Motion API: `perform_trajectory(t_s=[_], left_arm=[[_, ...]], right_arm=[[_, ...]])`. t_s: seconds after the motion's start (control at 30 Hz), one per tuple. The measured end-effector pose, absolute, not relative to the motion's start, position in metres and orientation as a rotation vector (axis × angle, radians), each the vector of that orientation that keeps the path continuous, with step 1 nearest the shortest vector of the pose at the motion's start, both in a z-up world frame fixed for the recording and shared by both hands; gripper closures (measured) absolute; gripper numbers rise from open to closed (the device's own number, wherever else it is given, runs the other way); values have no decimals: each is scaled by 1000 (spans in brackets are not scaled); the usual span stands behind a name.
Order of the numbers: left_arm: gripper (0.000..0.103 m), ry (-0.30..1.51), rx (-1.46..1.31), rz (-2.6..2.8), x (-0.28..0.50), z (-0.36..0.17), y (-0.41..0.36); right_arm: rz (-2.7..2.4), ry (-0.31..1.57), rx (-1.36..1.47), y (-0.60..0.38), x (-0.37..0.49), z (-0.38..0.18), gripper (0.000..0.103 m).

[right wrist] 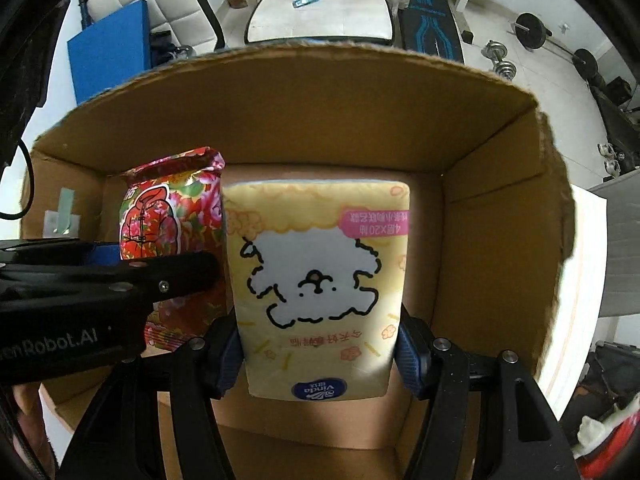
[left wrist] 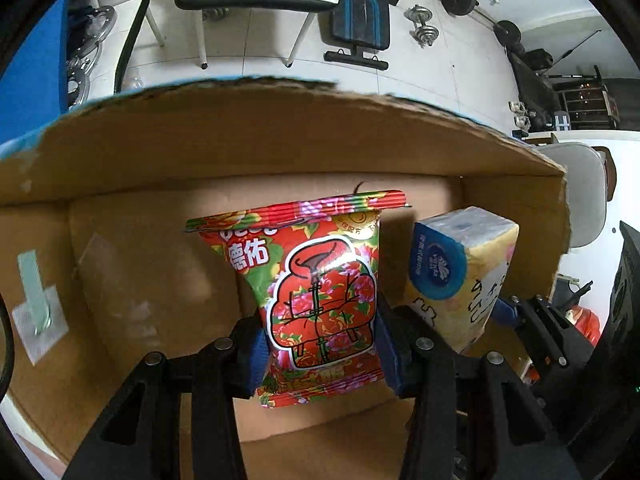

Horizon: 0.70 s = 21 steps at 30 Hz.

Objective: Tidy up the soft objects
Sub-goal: 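Carry both items into the cardboard box and open both tools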

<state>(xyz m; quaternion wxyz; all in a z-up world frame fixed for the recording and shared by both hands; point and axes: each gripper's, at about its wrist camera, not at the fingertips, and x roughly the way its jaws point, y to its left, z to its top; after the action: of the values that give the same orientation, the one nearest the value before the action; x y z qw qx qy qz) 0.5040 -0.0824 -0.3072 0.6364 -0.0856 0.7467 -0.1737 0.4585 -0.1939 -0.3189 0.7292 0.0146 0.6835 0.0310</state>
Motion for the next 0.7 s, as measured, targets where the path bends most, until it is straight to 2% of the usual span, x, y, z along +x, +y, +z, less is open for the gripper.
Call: perform_trajectory(t_s=[0.27,0.3,0.43,0.5,0.6,0.7], left_arm=[[59,1739,-169,-347,505,-316,-79],[54,1735,-170,-335,505,-313,-77],[24,1666,-129,-280,501,-290,-68],[12,1629,-90,-245,498,-277,-64],[2,1577,-56,-206,488,-257,-53],[2,1513,-9,-188,474,-231,-46]], right_arm=[[56,1500,0,-188,465,-339,37],[54,1500,2,-188,465,-340,37],[56,1500,-3,-185,461,-337,20],[64,1504,5,-184,457,-333,14],[77,1482,7,-172,445,-317,0],[73,1442,17,-169,432,-304,0]])
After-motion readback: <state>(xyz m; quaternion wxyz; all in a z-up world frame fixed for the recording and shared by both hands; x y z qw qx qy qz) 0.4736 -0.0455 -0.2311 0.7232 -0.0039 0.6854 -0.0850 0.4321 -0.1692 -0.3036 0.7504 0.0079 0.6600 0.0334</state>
